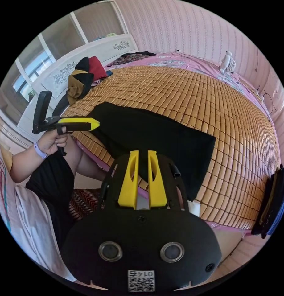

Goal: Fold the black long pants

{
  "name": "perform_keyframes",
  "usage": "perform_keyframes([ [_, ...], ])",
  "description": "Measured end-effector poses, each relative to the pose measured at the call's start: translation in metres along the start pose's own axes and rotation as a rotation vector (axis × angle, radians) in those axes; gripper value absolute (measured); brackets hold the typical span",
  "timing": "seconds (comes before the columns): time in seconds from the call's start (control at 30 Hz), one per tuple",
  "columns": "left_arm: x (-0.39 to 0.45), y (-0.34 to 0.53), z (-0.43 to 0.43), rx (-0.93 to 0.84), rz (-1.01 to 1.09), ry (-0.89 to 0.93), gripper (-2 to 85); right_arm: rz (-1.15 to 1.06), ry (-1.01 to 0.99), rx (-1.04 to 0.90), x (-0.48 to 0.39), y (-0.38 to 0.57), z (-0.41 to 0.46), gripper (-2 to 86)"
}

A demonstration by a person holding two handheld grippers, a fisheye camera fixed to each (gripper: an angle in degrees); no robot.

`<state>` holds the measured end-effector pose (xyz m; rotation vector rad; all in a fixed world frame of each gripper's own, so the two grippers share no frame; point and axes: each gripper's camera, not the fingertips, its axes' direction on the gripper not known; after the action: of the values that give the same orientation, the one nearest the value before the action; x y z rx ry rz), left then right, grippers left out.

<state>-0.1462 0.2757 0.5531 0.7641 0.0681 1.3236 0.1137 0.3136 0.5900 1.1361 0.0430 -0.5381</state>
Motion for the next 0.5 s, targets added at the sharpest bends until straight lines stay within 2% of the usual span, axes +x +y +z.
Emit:
perform_keyframes([
  [0.07,0.037,-0.007,0.027,-0.035,0.117,-0.021,-0.6,-0.028,0.019,-0.012,-0.001,-0.017,0.001,0.9],
  [0.2,0.064,-0.008,0.066,-0.149,0.216,-0.162,-0.9,-0.211,0.029,-0.050,-0.026,-0.088,0.028,-0.1],
  [0.27,0.076,0.001,0.072,-0.132,0.307,-0.213,-1.0,-0.304,0.084,-0.086,-0.036,-0.118,0.049,-0.3],
  [0.3,0.079,0.003,0.072,-0.131,0.329,-0.225,-1.0,-0.383,0.143,-0.210,-0.038,-0.133,0.075,-0.3],
  [0.33,0.083,0.005,0.074,-0.139,0.358,-0.242,-1.0,-0.453,0.131,-0.222,-0.036,-0.145,0.082,-0.4],
  [0.4,0.087,0.008,0.077,-0.137,0.376,-0.269,-1.0,-0.454,0.061,-0.377,-0.027,-0.171,0.084,-0.4],
  [0.5,0.088,0.010,0.080,-0.132,0.355,-0.254,-1.0,-0.487,0.058,-0.416,-0.018,-0.187,0.083,-0.4],
])
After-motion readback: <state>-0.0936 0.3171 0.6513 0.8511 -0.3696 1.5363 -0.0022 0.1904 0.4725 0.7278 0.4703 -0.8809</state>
